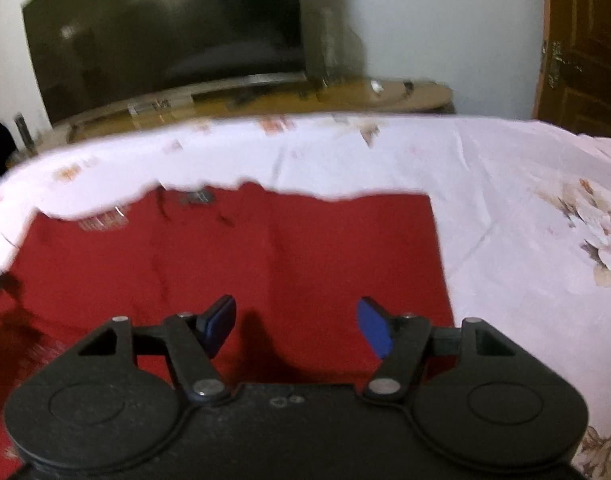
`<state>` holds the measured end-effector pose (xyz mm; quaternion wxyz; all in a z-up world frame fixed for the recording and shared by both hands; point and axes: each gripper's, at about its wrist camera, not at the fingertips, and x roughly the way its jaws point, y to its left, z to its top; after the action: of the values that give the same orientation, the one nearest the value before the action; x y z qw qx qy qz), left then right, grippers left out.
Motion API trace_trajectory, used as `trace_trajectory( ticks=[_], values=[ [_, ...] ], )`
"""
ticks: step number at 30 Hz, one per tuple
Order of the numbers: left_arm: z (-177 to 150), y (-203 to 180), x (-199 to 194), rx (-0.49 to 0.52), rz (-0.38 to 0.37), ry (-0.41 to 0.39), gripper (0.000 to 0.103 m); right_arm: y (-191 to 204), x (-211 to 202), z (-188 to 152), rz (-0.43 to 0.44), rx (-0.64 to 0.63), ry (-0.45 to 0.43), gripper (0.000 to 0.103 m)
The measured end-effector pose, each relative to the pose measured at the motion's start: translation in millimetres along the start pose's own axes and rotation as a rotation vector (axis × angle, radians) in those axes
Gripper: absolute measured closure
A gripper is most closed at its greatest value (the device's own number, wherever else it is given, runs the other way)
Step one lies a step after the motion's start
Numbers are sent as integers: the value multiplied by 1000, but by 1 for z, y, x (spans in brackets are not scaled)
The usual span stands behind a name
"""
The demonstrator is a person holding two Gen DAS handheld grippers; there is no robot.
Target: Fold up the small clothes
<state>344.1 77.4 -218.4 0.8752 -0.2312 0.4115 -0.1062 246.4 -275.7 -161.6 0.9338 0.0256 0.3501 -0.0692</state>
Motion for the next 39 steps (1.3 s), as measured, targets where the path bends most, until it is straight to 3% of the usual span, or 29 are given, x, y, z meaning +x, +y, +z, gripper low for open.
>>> trace_trajectory(
  ticks=[2,8,11,19,23,26,27,29,30,32,34,36,39],
  values=[
    [-3,-2,17,24,35,63,99,-2,6,-4,5,0,27,36],
    [-8,-10,13,82,77,44,99,0,-18,-3,19,0,-42,31],
    [-11,-14,10,103,108,50,99,2,0,-9,4,-31,58,30],
    [-25,-40,-21,201,167,78,99,4,-45,-11,59,-4,-10,31],
    [-41,-52,-38,260,251,84,99,6,-67,-23,87,-22,-2,30],
    [-51,-53,-46,251,317,94,99,10,-81,-33,100,-45,0,30],
    [-55,-53,-49,240,325,96,95,10,-84,-36,104,-48,0,30],
    [-60,-51,-54,204,342,92,41,12,-90,-41,111,-53,4,30],
    [-62,-50,-59,185,344,90,1,13,-93,-43,115,-54,3,30],
    [-68,-54,-76,242,297,26,0,15,-100,-47,127,-62,1,30],
    [-76,-66,-82,362,333,-30,0,18,-108,-51,140,-74,-10,30],
    [-81,-71,-84,420,346,-11,0,20,-112,-54,148,-85,-7,30],
    [-86,-68,-90,425,380,-8,0,19,-120,-60,161,-81,-6,30]
  ],
)
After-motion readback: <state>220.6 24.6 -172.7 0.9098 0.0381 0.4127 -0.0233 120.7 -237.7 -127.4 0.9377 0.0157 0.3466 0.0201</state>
